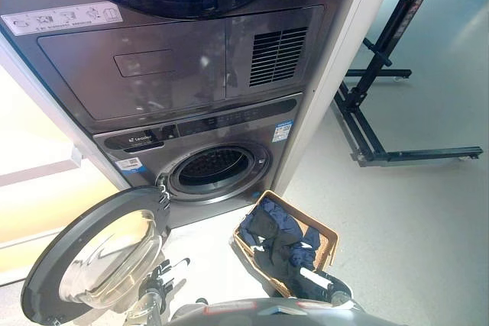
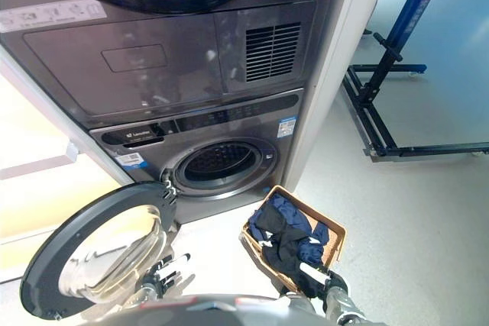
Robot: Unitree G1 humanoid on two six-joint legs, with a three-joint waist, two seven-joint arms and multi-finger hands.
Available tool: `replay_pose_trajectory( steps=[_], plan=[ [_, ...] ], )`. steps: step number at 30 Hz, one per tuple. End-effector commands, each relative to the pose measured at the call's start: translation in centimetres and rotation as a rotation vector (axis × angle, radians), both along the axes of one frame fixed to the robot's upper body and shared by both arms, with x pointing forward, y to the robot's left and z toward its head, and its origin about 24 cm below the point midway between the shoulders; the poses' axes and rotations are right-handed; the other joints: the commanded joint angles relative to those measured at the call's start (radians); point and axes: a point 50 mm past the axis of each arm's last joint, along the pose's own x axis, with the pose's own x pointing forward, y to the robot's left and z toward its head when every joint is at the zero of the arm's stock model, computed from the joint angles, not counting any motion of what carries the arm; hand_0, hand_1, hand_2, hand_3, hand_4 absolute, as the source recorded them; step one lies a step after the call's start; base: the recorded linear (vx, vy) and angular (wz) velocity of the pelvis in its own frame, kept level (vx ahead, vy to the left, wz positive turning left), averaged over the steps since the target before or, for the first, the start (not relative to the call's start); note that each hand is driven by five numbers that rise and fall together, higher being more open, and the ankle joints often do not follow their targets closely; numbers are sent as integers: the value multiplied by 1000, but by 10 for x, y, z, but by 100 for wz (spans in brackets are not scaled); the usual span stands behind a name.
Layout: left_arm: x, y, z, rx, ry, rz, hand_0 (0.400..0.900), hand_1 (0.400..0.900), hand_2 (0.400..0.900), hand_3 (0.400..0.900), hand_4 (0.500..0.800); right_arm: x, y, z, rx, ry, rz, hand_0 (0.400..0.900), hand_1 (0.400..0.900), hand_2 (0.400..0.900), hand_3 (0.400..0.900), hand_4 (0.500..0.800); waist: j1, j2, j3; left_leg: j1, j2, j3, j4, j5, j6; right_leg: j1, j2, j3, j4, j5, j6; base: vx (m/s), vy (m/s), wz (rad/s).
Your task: Put the clothes in the basket into the washing machine.
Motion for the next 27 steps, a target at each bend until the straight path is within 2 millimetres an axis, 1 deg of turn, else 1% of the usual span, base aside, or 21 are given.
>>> replay_pose_trajectory(
  steps=[1, 16, 21, 23, 26, 27],
  plan=[
    [16, -4, 2, 6, -32, -55, 900, 900, 900, 900, 800, 26, -6, 7, -37, -54, 42, 900, 900, 900, 900, 800, -12, -7, 5, -57, -22, -24, -6, 42, -23, 38, 2, 8, 14, -30, 99, 0, 0, 0],
    [14, -3, 1, 8, -18, -37, 900, 900, 900, 900, 800, 26, -4, 7, -38, -52, 57, 900, 900, 900, 900, 800, -13, -8, 8, -52, -23, -24, -5, 39, -22, 39, 3, 11, 15, -31, 98, 0, 0, 0],
    [15, -2, 2, 9, -24, -44, 900, 900, 900, 900, 800, 34, -6, 9, -46, -79, 51, 900, 900, 900, 900, 800, -14, -6, 16, -59, -24, -28, 0, 39, -21, 30, 3, 11, 18, -30, 97, 0, 0, 0],
    [18, -2, 3, 12, -40, -44, 900, 900, 900, 900, 800, 42, -10, 13, -65, -100, 80, 900, 900, 900, 900, 800, -11, -6, 30, -76, -25, -32, 11, 39, -19, 14, 0, 14, 26, -30, 97, -26, 5, 2],
    [34, 0, 9, 32, -98, -64, 900, 900, 900, 900, 800, 68, -14, 24, -146, -149, 233, 900, 900, 900, 900, 800, -1, -9, 76, -136, -29, -43, 52, 39, -13, -40, -7, 14, 52, -29, 94, -129, -4, 4],
    [43, 0, 13, 41, -135, -70, 900, 900, 900, 900, 800, 80, -16, 29, -186, -173, 277, 900, 900, 900, 900, 800, 3, -9, 97, -163, -31, -49, 65, 40, -12, -64, -10, 15, 62, -28, 93, -209, -14, 8]
  ],
)
